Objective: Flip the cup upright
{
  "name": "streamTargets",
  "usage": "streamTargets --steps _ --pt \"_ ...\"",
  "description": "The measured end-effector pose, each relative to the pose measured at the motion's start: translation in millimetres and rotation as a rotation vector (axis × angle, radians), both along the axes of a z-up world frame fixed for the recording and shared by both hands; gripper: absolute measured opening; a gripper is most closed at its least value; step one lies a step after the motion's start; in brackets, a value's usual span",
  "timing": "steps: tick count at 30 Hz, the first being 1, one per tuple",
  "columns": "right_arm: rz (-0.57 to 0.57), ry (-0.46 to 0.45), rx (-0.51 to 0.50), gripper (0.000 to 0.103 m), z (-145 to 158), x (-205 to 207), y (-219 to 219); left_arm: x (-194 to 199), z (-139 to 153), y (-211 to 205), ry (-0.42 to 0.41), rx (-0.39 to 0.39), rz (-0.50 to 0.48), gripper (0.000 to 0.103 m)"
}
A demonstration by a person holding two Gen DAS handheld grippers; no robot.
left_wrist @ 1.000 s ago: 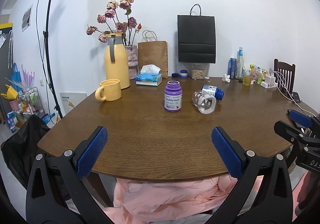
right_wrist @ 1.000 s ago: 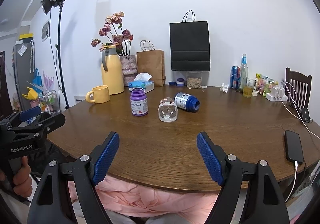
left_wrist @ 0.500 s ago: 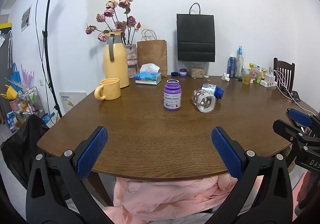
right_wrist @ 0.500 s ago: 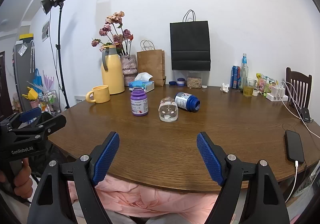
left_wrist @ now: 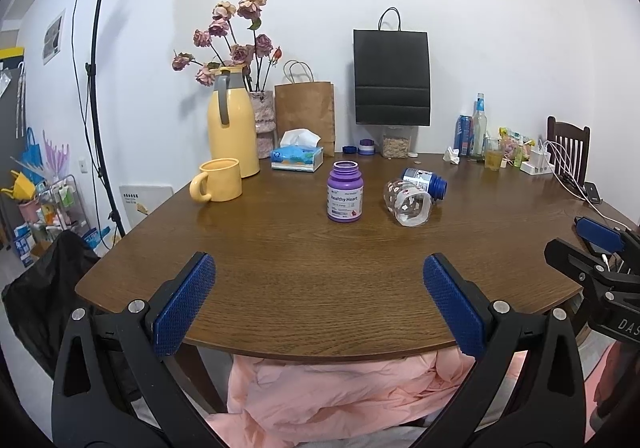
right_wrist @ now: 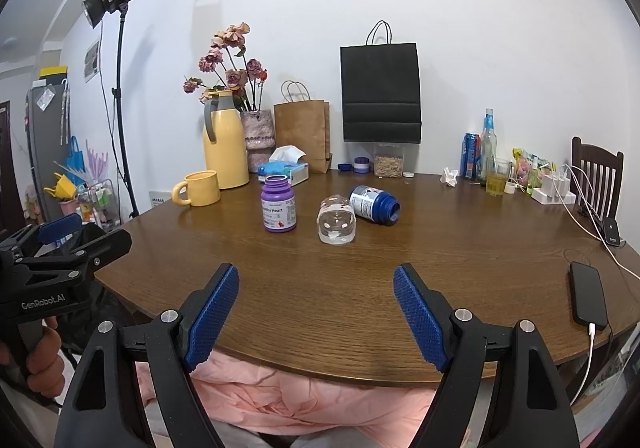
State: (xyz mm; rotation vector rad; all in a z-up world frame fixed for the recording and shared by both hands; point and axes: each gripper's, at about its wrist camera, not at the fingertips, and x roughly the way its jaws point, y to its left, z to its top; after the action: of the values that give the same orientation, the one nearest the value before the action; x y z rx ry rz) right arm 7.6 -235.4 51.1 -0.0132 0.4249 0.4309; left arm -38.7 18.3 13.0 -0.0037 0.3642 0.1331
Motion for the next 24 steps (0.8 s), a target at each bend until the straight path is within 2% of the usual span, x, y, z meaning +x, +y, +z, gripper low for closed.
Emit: streamTargets --steps 24 --pt "0.005 0.002 -0.007 0.084 -0.5 1.2 0.0 -1.1 0.1 1.1 0.001 0.001 0.008 0.103"
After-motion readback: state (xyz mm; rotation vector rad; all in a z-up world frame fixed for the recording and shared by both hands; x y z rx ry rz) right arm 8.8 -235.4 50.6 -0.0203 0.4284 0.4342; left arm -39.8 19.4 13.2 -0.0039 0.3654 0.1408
